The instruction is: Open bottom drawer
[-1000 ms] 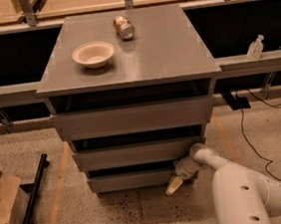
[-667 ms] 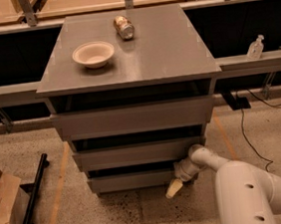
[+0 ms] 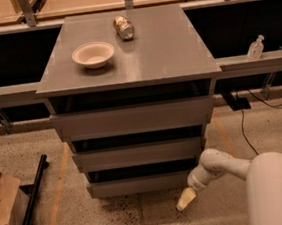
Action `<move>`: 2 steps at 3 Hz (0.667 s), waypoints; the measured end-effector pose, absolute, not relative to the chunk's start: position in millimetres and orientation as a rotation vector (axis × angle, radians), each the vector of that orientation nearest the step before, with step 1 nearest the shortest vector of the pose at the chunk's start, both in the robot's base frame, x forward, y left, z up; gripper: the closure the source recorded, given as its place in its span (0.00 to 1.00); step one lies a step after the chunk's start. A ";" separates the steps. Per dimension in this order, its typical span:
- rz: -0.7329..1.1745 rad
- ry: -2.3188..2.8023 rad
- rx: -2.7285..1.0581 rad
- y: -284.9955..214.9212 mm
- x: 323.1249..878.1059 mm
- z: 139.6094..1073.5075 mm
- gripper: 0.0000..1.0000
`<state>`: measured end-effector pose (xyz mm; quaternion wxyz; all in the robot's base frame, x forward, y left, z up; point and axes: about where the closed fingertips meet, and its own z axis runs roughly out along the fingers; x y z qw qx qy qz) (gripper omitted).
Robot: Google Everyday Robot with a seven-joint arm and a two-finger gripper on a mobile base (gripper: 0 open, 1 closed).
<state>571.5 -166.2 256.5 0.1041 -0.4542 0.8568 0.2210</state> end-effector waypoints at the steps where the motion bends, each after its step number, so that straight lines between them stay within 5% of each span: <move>1: 0.725 2.587 -1.371 -152.2 515.6 251.6 0.00; 2: 0.723 2.547 -1.438 -136.9 504.7 255.9 0.00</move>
Offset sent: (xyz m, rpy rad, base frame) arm -0.0679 0.0466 0.0108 -0.0012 0.0219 0.1404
